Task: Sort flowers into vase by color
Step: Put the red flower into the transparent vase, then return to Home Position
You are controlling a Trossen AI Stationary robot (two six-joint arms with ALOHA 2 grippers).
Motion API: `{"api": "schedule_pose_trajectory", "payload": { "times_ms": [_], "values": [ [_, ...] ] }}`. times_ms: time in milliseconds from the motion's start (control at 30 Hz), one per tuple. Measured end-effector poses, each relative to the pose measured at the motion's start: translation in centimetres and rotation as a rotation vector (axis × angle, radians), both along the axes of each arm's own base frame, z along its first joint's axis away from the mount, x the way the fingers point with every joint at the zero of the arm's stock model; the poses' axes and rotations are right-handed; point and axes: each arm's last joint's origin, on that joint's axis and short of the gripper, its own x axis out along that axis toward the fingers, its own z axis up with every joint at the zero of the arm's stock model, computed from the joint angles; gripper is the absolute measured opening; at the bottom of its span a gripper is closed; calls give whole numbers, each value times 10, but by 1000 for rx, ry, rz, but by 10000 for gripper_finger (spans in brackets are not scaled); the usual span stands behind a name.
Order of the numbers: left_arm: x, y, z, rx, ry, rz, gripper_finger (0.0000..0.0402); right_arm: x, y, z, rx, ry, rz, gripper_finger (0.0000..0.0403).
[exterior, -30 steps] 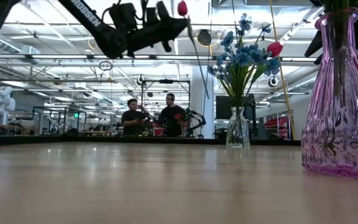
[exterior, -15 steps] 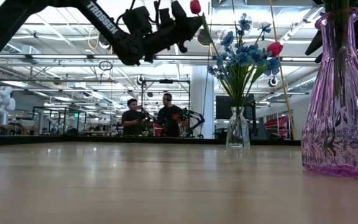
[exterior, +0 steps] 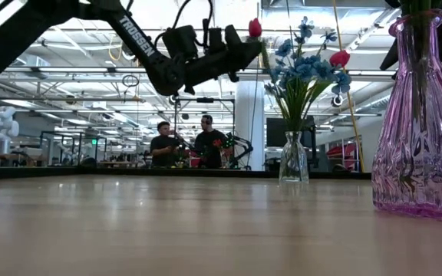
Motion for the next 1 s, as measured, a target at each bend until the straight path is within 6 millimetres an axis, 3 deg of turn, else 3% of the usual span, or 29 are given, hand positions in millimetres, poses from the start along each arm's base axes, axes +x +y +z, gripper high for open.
{"api": "schedule_pose_trajectory", "payload": {
  "times_ms": [233,533,767,1000],
  "values": [
    [13,-8,-22,-4,64,-31,6,0,0,0,-1,1,3,123],
    [22,-16,-35,6,183,-35,13,0,0,0,-6,5,8,123],
    [22,-13,-40,3,228,-19,48,1,0,0,-10,7,17,123],
    [12,-1,-29,8,214,-1,113,1,0,0,-11,7,20,123]
  ]
}}
